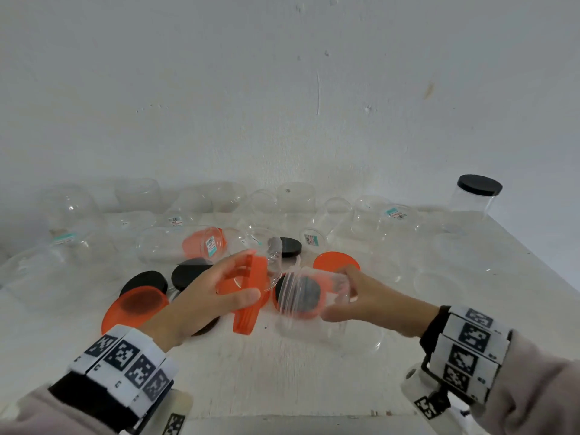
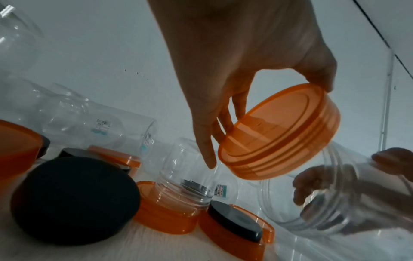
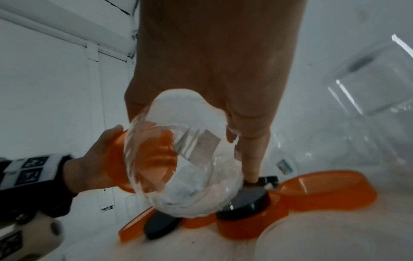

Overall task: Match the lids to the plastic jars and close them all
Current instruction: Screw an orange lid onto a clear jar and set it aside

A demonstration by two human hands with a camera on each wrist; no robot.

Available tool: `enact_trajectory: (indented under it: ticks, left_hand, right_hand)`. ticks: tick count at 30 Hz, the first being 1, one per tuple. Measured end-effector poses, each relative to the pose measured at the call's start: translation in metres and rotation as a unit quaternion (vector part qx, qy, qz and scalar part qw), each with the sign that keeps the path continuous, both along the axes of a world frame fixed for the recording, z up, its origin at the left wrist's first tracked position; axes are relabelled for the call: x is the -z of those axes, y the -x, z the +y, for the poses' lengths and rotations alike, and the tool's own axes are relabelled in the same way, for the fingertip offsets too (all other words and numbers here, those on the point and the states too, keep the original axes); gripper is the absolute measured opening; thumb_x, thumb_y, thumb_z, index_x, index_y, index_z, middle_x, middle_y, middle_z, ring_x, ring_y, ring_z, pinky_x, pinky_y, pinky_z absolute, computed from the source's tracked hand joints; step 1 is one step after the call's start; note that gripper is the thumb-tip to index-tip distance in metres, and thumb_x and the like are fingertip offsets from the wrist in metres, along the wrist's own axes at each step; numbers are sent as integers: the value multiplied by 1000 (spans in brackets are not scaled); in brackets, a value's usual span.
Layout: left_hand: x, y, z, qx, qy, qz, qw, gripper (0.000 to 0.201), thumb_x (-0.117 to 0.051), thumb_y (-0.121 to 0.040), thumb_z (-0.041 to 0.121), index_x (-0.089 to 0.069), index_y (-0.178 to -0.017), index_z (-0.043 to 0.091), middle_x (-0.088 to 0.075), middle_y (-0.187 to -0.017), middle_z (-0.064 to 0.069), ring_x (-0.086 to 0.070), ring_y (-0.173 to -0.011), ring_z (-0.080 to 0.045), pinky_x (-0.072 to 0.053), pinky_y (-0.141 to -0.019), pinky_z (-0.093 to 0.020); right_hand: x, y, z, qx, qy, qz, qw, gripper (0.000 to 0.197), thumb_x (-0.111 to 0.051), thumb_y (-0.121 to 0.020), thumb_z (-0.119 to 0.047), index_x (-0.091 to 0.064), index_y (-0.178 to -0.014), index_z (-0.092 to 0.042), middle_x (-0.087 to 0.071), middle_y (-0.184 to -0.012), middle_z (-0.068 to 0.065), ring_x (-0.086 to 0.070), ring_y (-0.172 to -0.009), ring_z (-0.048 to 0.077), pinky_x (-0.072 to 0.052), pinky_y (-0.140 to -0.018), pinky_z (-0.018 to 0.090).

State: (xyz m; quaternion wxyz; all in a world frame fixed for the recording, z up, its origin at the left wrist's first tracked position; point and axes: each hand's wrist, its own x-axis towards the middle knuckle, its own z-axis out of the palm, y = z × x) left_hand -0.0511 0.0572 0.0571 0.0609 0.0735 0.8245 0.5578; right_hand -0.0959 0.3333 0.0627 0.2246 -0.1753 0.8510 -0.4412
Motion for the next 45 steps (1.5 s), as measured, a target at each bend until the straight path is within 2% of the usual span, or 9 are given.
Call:
enact_trajectory:
  ticks: [6, 9, 14, 21, 24, 28, 39, 41, 45]
  left_hand:
    - [0, -4, 5, -6, -13, -18, 1000, 82, -62, -56, 66, -38, -132, 46, -52, -129, 16, -50, -116, 6, -44, -90, -15]
    - [2, -4, 9, -7, -3, -18, 1000, 84, -62, -55, 68, -38, -133, 45, -51, -129, 14, -51, -118, -1, -46, -90, -17]
    - [6, 0, 11, -2, -1, -16, 1000, 91, -63, -58, 70, -37, -139, 38, -53, -130, 13, -54, -120, -8, -48, -100, -33]
    - [10, 2, 11, -17, -12, -3, 1000, 78, -64, -56, 70, -39, -127, 49, -54, -125, 22, -52, -116, 5, -48, -89, -17]
    - [9, 1, 10, -17, -13, -4, 1000, 76, -64, -57, 70, -38, -126, 50, -52, -126, 22, -52, -114, 6, -47, -85, -14]
    - [11, 2, 9, -19, -13, -1, 1000, 74, -64, -57, 70, -38, -124, 53, -52, -126, 22, -52, -112, 12, -47, -80, -9]
    - [15, 5, 20, 2, 71, 18, 997, 88, -60, -50, 89, -36, -128, 57, -45, -126, 34, -45, -123, 4, -44, -98, -24]
    - [15, 5, 23, 11, 117, 27, 993, 100, -59, -52, 88, -30, -139, 49, -37, -138, 28, -36, -130, 0, -38, -106, -32]
    - [15, 4, 31, 36, 195, 35, 979, 102, -56, -54, 86, -22, -143, 48, -22, -140, 33, -26, -129, 6, -30, -104, -23]
  right_hand:
    - [19, -5, -12, 20, 67, -101, 992, 83, -78, -50, -58, -49, -108, -6, -50, -101, 4, -52, -96, 16, -49, -91, 37]
    - [26, -5, -17, 28, 63, -111, 991, 74, -76, -48, -58, -47, -99, -14, -44, -97, -1, -46, -90, 12, -48, -85, 31]
    - [39, -6, -23, 26, 92, -159, 983, 80, -80, -48, -49, -50, -116, -20, -54, -115, 4, -57, -108, 19, -47, -103, 40]
    - [46, -6, -34, 5, 29, -79, 996, 76, -68, -48, -65, -56, -110, -24, -59, -107, -2, -56, -97, 11, -45, -87, 26]
    - [49, -3, -34, 5, 12, -60, 998, 76, -67, -48, -68, -54, -112, -29, -59, -112, -5, -56, -101, 10, -46, -91, 29]
    - [53, -1, -35, 10, 10, -72, 997, 71, -79, -57, -48, -49, -116, -22, -56, -120, 10, -54, -98, 16, -48, -95, 38]
    - [58, 5, -26, -95, -22, -20, 995, 101, -89, -64, -22, -23, -140, -27, -35, -137, -8, -39, -129, 10, -37, -111, 33]
    - [61, 6, -25, -109, -31, -9, 994, 103, -89, -64, -21, -21, -142, -27, -32, -139, -10, -35, -131, 9, -34, -113, 31]
    - [63, 8, -24, -124, -2, -26, 992, 106, -88, -66, -16, -17, -144, -34, -35, -138, -16, -39, -125, -5, -37, -101, 13]
